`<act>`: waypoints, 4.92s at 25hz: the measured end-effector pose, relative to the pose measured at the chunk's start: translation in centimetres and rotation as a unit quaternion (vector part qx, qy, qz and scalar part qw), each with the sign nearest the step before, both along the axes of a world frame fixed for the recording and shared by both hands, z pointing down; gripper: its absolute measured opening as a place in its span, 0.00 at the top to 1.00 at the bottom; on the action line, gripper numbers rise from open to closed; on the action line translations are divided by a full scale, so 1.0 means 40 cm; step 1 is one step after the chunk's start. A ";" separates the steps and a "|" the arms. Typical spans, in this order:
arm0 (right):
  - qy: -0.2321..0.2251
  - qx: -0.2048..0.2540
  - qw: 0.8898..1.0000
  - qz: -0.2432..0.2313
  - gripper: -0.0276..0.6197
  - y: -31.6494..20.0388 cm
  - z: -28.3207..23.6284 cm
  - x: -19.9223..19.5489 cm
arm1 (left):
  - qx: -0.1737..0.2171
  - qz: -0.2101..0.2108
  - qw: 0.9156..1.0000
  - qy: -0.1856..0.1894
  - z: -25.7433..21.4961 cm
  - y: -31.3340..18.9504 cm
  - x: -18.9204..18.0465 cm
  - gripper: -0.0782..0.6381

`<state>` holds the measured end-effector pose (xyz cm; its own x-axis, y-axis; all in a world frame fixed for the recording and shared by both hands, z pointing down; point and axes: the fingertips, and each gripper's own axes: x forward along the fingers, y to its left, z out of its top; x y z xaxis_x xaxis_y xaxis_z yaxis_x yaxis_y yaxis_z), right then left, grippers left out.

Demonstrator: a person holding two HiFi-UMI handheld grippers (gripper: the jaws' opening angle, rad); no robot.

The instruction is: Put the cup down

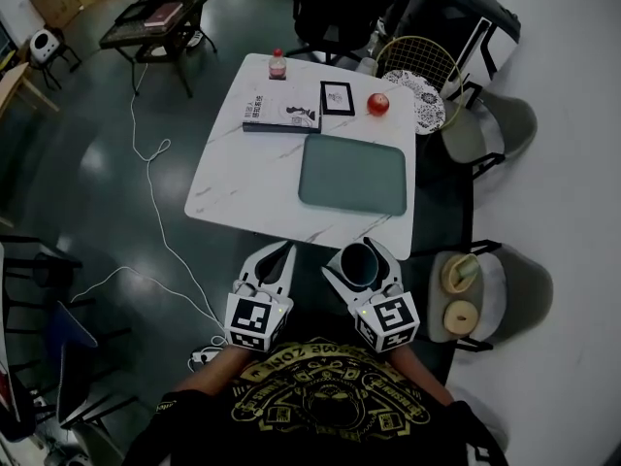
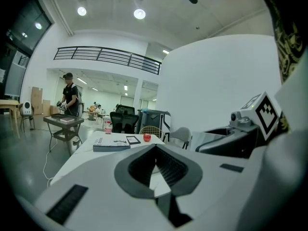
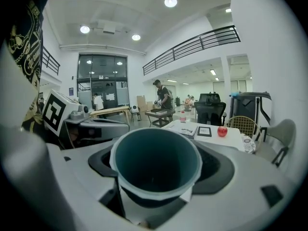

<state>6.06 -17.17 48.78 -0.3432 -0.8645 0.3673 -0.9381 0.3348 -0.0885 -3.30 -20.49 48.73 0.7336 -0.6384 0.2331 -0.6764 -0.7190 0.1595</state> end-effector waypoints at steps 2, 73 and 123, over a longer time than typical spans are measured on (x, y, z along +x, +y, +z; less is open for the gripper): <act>0.003 0.001 1.000 0.000 0.34 -0.013 0.000 -0.013 | -0.002 -0.001 1.000 0.002 0.007 -0.014 -0.012 0.88; 0.043 -0.047 0.992 -0.113 0.34 -0.478 0.336 0.287 | -0.090 -0.099 0.988 -0.078 0.291 -0.432 0.315 0.88; 0.053 -0.041 0.996 -0.058 0.24 -0.477 0.383 0.355 | -0.077 -0.090 0.990 -0.078 0.282 -0.355 0.298 0.88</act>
